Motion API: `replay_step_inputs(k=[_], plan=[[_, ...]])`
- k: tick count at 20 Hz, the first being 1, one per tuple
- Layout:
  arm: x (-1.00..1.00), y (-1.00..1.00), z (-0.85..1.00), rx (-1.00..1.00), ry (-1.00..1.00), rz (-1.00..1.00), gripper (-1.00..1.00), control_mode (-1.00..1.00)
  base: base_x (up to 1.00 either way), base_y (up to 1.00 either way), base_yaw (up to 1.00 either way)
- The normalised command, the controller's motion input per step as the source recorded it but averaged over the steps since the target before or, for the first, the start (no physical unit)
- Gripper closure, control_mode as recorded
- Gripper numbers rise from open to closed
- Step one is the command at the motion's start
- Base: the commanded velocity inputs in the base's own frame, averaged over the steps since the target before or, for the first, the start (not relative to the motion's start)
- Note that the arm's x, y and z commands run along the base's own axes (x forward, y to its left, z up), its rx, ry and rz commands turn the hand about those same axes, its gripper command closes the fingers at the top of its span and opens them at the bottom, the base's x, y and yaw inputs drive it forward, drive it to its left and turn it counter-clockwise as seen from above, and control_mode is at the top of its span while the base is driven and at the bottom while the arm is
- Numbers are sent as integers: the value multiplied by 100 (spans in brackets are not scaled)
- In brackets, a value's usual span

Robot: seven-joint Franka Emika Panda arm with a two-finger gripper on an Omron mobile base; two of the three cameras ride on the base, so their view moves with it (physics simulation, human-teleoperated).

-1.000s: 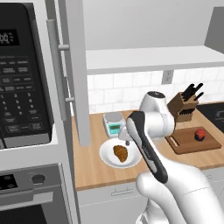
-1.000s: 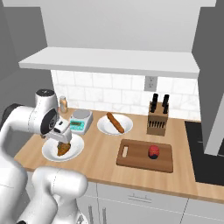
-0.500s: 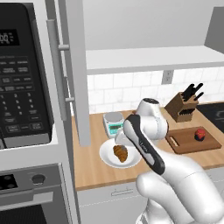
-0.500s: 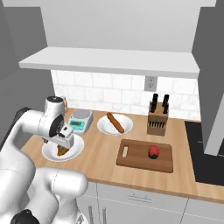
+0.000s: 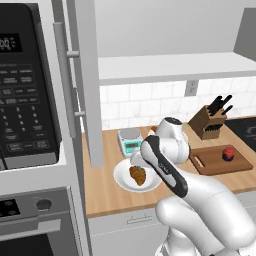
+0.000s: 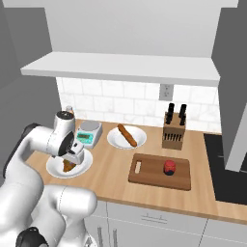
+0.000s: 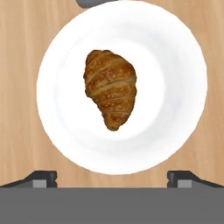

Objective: From the different types of pastries on the counter, select a croissant and place it on the cutting board. Then retrieve a jar of jam from the cabinet and place it alongside the croissant on the cutting board.

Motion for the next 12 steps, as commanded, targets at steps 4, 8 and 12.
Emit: replay_step_inputs(k=[4,8,12], plan=[[0,2,-36,4,-5,0,-100,-100,0,0,0],[13,0,0,2,-14,1,-100,-100,0,0,0],[25,3,0,-2,-20,1,-100,-100,0,0,0]])
